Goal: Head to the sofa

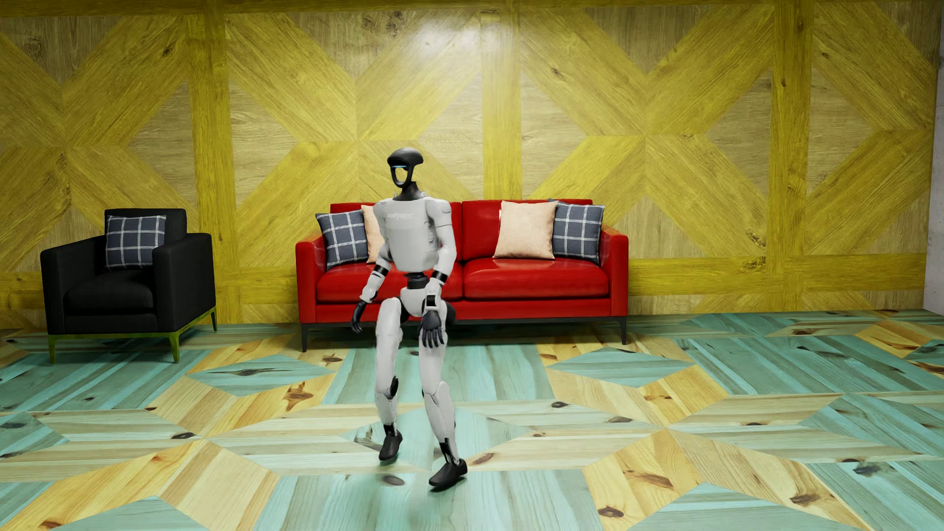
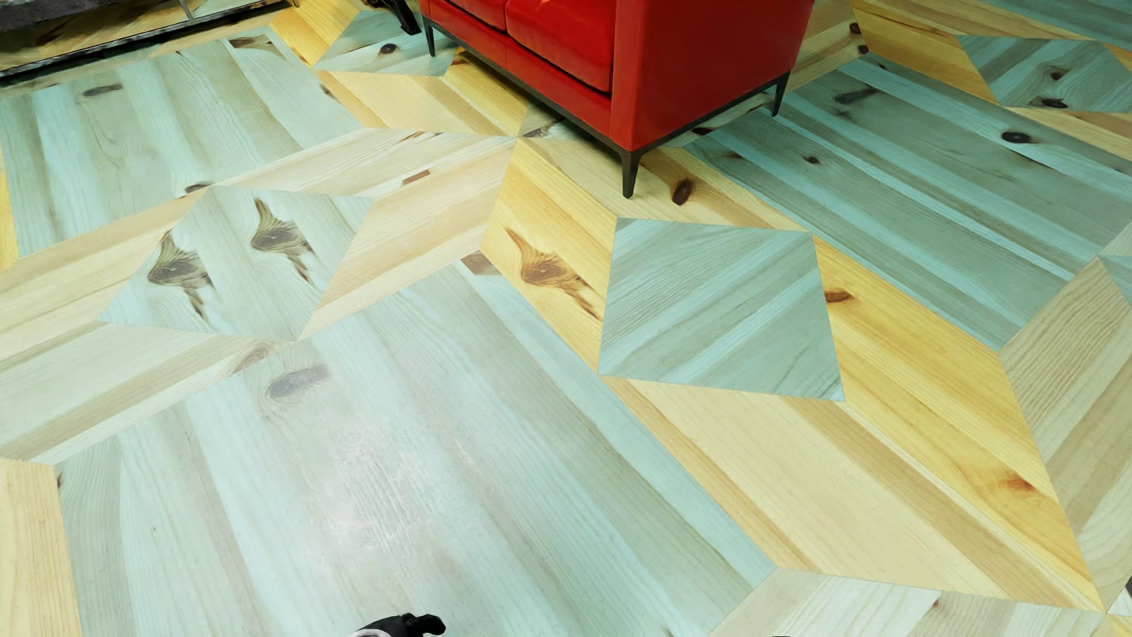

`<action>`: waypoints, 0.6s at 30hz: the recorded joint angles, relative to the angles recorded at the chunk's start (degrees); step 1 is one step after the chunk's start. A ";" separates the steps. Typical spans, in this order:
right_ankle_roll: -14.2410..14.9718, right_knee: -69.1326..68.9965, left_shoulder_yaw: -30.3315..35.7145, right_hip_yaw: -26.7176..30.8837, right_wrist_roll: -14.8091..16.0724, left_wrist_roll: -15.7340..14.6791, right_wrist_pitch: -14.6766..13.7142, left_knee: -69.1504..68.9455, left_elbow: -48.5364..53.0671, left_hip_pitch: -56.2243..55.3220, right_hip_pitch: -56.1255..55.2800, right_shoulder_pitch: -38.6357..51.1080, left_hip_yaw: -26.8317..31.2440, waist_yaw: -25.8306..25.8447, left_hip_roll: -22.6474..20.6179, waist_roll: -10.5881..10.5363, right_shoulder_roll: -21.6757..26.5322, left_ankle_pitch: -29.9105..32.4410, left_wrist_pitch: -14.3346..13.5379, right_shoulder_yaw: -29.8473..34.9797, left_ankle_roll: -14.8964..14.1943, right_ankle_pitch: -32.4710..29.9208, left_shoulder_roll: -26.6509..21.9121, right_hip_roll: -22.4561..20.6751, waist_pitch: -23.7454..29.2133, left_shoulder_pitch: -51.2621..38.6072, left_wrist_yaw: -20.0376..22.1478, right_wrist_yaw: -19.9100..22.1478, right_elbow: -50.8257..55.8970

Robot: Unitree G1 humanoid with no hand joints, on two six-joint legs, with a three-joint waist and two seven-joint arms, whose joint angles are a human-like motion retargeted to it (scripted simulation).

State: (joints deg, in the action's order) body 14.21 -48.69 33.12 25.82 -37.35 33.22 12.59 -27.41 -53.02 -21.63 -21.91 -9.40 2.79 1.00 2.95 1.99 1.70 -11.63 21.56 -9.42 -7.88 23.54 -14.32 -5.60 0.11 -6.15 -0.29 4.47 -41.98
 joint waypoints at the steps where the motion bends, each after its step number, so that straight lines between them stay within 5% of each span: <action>1: 0.17 2.25 -0.47 6.62 0.26 0.04 0.08 0.29 0.77 -1.46 3.45 -0.28 4.33 0.23 -0.26 -0.27 -0.24 0.99 -0.10 0.19 -1.90 3.16 -0.49 -3.07 0.10 -2.24 0.65 -0.29 0.35; 2: 0.19 4.02 -0.64 6.82 0.53 -0.10 -0.23 0.76 1.47 -2.97 4.66 -1.35 9.00 0.44 -0.79 -0.31 -0.38 2.00 -0.49 0.40 -4.51 5.71 -0.80 -3.20 0.35 -4.94 1.38 -0.88 0.93; 3: -7.08 5.67 -0.23 -0.20 0.75 -0.15 -0.41 1.48 2.47 -4.74 4.85 -2.22 13.68 0.53 -1.89 -0.21 -0.73 3.11 -1.32 0.86 -6.22 7.42 -1.02 -2.24 0.62 -7.74 1.69 -1.49 1.50; 5: -13.71 8.13 1.30 -13.27 0.75 0.17 -0.59 5.60 5.72 -7.80 3.78 -2.84 21.23 1.42 -3.38 -0.55 -1.52 5.96 -2.83 2.41 -6.61 7.60 -1.57 -1.49 1.38 -12.92 2.24 -2.58 1.26; 6: -14.91 8.84 1.00 -18.79 0.27 -0.17 -0.45 6.84 7.93 -10.70 2.77 -2.74 18.32 1.82 -0.51 -1.39 -0.92 5.44 -3.26 4.01 -5.51 6.51 -0.82 -0.91 2.02 -13.87 3.88 -3.11 0.76; 7: -15.62 10.21 0.23 -24.39 -0.61 -0.90 -0.09 8.19 10.17 -12.72 2.08 -2.52 8.34 2.14 3.75 -2.60 0.26 4.05 -3.76 5.75 0.26 5.14 0.47 0.08 2.52 -13.55 5.83 -3.71 -0.23; 8: -16.17 11.98 -0.59 -29.99 -1.16 -2.01 0.44 10.16 12.02 -13.06 1.75 -2.28 -6.30 2.34 9.39 -3.91 1.25 0.60 -4.25 6.92 5.17 3.65 1.85 1.05 2.75 -12.39 7.63 -4.06 -1.56; 9: -16.68 14.06 -0.58 -35.42 -1.28 -3.02 1.39 10.76 13.22 -11.83 1.68 -1.99 -24.46 2.51 15.23 -5.18 2.00 -0.39 -4.85 7.23 4.09 1.98 3.04 2.11 2.74 -10.77 8.36 -4.24 -3.12; 11: -17.36 19.26 2.19 -44.49 -1.73 -2.98 3.37 6.51 13.33 -7.27 2.76 -1.29 -45.34 1.92 21.21 -6.41 3.39 0.85 -5.24 7.27 8.56 -1.71 3.60 4.89 2.30 -7.15 6.79 -4.46 -6.42; 15: -17.69 25.89 5.28 -59.02 -2.29 -2.47 2.68 -13.63 7.53 -2.22 6.62 -2.26 -39.98 -0.84 25.24 -5.81 5.12 -0.24 -2.21 7.52 10.71 -7.03 -0.87 11.46 1.63 -0.04 3.09 -3.07 -6.85; 18: -17.42 27.73 -7.15 -68.04 -0.24 -9.08 0.68 -15.22 1.97 8.05 7.89 -2.25 -42.79 -1.15 30.28 -5.93 5.84 -2.12 3.51 6.82 15.13 -10.44 -3.25 15.99 0.52 6.45 8.76 0.30 -3.44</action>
State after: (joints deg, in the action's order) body -3.21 -20.96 25.97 -42.22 -37.58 24.14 13.27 -42.64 -51.05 -13.58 -14.02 -11.65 -40.00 -0.15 33.24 -3.93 7.54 -13.75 25.07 -2.60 7.26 13.10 -17.57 10.39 0.63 0.30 8.47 4.76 -45.42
